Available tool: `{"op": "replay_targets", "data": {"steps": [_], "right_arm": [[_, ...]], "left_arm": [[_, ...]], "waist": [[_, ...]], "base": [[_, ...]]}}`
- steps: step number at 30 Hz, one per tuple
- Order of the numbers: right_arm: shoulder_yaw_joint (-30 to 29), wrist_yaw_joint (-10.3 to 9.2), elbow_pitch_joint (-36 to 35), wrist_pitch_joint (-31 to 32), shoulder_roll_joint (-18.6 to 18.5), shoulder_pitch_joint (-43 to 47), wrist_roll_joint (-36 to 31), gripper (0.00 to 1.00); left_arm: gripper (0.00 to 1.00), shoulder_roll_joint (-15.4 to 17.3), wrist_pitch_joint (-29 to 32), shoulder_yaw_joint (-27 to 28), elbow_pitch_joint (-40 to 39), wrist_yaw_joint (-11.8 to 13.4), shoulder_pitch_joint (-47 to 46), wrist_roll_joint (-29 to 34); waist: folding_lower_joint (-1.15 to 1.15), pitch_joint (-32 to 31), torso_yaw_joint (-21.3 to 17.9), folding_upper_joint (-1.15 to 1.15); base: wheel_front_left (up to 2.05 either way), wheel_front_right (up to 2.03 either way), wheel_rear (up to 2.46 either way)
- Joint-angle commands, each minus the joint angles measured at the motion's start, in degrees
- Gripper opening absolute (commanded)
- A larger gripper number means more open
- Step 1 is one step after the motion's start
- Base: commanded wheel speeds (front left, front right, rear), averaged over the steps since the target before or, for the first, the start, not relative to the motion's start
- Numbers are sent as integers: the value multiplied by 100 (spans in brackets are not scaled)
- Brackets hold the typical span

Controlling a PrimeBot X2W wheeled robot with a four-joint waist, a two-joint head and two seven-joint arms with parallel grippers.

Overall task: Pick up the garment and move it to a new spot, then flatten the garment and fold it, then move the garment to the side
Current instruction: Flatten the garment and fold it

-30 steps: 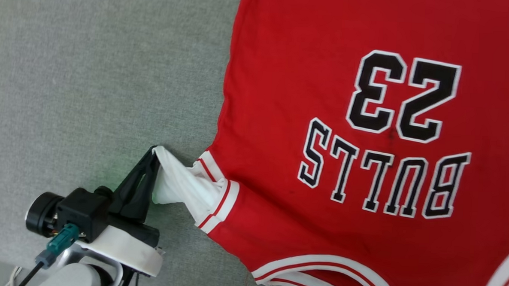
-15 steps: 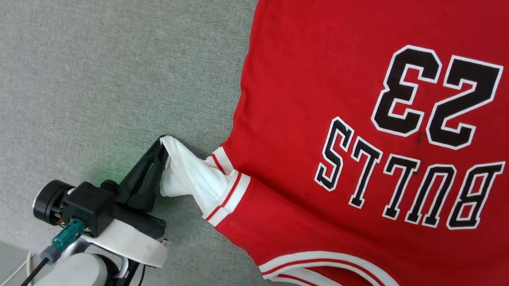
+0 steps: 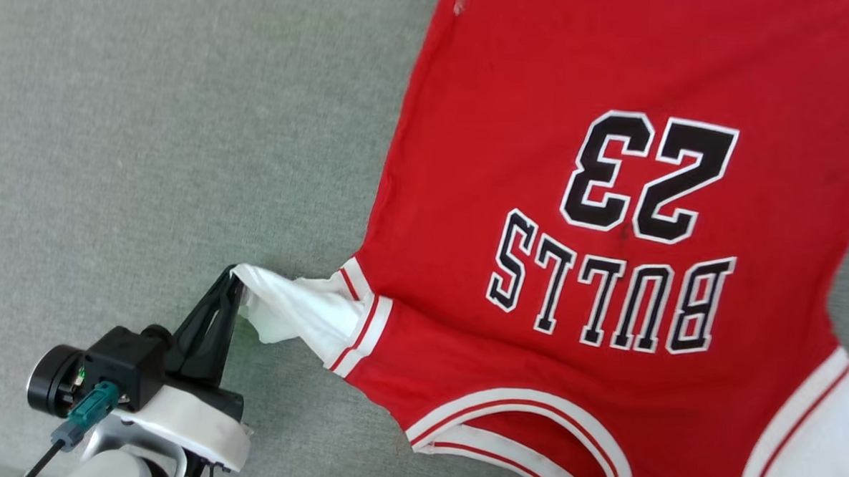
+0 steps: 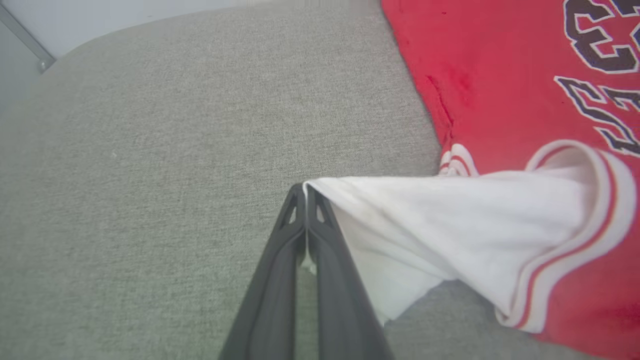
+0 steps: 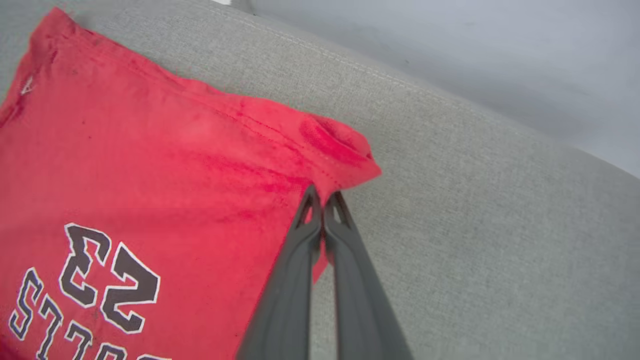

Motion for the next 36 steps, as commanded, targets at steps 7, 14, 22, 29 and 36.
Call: {"op": "replay_targets", "data": {"steps": [7, 14, 22, 29, 36], "right_arm": [[442, -4, -1167, -195, -945, 1298, 1045, 0], [551, -4, -2348, -532, -2028, 3270, 1832, 0], [319, -4, -2589, -1270, -2515, 5820, 2170, 0], [152, -4, -2326, -1820, -2176, 7378, 2120, 0], [-387, -3, -2633, -2071, -2017, 7346, 1872, 100]], "left_arm": [[0, 161, -37, 165, 15, 152, 483, -153], [0, 331, -37, 290, -84, 314, 1006, -307], [0, 494, -38, 430, -231, 452, 1392, -437], [0, 536, 19, 413, -273, 452, 1369, -418], [0, 557, 49, 402, -286, 496, 1456, -441]], "waist": [[0, -890, -616, 0], [0, -1355, -1006, 0], [0, -1570, -1303, 0], [0, -1548, -1343, 0], [0, -1606, -1380, 0]], "base": [[0, 0, 0], [0, 0, 0], [0, 0, 0], [0, 0, 0], [0, 0, 0]]}}
